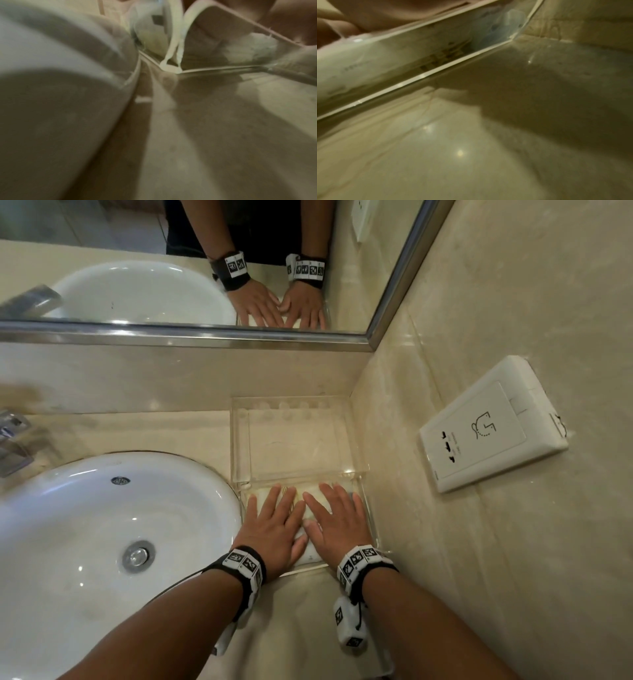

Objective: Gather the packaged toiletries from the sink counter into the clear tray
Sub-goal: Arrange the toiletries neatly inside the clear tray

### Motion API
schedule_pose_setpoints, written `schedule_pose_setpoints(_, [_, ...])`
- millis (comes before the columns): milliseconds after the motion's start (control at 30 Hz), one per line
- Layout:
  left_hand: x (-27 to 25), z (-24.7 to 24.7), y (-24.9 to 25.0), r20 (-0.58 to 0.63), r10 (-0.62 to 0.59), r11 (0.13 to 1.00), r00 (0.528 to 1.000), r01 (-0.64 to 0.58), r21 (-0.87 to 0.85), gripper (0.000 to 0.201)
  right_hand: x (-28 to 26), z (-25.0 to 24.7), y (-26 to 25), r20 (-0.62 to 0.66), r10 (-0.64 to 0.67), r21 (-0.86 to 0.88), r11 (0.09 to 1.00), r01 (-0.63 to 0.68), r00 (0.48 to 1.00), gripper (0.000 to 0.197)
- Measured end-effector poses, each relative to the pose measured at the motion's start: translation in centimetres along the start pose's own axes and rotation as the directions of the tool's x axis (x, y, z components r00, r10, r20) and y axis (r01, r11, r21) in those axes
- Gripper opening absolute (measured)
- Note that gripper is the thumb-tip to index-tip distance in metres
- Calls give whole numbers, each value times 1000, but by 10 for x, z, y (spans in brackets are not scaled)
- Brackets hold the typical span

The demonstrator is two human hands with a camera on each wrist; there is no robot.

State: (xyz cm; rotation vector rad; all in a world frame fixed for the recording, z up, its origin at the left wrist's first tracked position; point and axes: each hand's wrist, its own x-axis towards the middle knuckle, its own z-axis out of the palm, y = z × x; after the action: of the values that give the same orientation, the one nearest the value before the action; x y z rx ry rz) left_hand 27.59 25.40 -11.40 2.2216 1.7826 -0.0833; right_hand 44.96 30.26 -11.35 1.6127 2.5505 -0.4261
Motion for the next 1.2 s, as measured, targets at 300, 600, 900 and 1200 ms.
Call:
schedule_pose_setpoints(300, [-1,-5,1,43,-34,999,999,34,0,75,0,7,0,-40,9,-27,1000,-10,999,61])
schedule_pose_setpoints(600, [-4,-5,0,54,-30,999,998,31,-16,73,1,5,1,-14,44,35,998,-44,999,63])
schedule_pose_setpoints(900, [-15,-31,-5,69,39,999,997,-41,26,74,-21,-18,-3,-29,98,54,994,-96,995,72])
schedule_pose_setpoints(1200, [-58,-50,-30,161,-70,997,984,74,-21,94,-71,-24,-13,-134,269,181,953,-243,954,48])
